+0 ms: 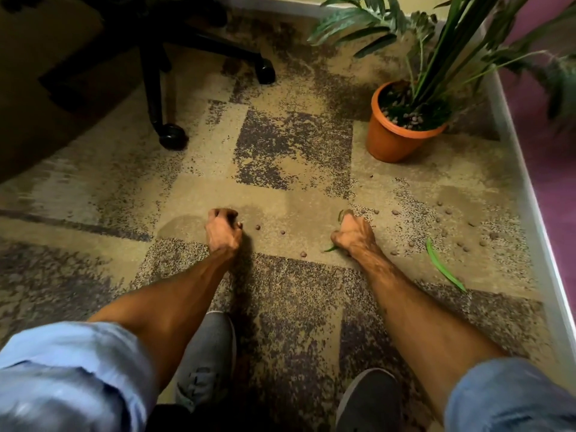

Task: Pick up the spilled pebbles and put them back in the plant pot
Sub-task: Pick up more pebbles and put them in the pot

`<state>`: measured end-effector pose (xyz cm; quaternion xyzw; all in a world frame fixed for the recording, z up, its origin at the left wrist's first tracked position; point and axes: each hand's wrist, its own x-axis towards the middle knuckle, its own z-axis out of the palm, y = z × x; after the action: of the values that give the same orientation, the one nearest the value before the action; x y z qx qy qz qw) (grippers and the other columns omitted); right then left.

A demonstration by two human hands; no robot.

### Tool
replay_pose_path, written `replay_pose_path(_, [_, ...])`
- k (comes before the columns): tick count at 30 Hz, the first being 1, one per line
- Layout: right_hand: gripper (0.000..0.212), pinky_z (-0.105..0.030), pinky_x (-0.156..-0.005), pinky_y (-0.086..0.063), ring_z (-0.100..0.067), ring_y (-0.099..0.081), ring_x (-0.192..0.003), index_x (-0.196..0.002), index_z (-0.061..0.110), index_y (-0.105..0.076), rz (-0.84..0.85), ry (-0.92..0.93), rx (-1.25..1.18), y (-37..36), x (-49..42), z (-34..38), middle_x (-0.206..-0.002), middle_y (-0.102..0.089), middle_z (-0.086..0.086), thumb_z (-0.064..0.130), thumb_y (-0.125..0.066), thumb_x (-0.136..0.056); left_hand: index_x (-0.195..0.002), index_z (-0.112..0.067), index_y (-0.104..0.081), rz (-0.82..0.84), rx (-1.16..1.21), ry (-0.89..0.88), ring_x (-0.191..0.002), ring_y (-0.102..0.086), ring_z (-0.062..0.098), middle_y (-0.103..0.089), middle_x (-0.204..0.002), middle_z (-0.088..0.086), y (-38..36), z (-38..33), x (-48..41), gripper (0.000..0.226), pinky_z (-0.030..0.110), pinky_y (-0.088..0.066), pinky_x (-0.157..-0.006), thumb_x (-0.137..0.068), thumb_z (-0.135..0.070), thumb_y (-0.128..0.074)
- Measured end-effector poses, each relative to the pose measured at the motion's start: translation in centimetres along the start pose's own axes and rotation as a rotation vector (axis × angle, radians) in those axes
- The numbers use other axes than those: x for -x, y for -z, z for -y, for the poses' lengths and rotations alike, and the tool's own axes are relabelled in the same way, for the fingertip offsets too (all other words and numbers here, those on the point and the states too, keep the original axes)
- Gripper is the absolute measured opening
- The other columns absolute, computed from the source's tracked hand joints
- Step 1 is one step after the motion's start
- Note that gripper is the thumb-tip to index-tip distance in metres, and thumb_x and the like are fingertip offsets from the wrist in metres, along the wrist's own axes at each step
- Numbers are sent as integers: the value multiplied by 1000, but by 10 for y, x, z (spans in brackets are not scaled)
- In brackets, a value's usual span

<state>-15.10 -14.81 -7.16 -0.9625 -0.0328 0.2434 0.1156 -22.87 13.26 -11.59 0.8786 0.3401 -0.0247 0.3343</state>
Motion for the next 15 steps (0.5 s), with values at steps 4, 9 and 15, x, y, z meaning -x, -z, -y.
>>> replay_pose_path(4, [45,-24,-64,-51,-17,-60,-89,-138,13,-55,-9,86,-67,-14,-11,-3,-114,-61,-5,7,-65,-95,-125,-8,-67,113,-38,-152,-121,-61,27,-54,-135,9,-3,-4,4,29,41,-55,-108,-98,-17,-70])
replay_pose_path(9, [48,-9,-55,-39,-12,-60,-88,-139,15,-59,86,243,-100,-29,-8,1,-128,-61,-6,8,-67,-93,-126,-12,-61,178,-123,-275,-122,-56,28,-50,-135,9,-20,-11,19,39,45,-55,-106,-97,-36,-71])
replay_pose_path(15, [48,-15,-66,-44,-2,-50,-77,-140,16,-59,133,393,-100,-48,1,11,-121,-60,-4,13,-72,-94,-120,-7,-61,195,-188,-415,-111,-61,29,-56,-125,11,-20,-21,11,25,44,-56,-100,-98,-17,-69])
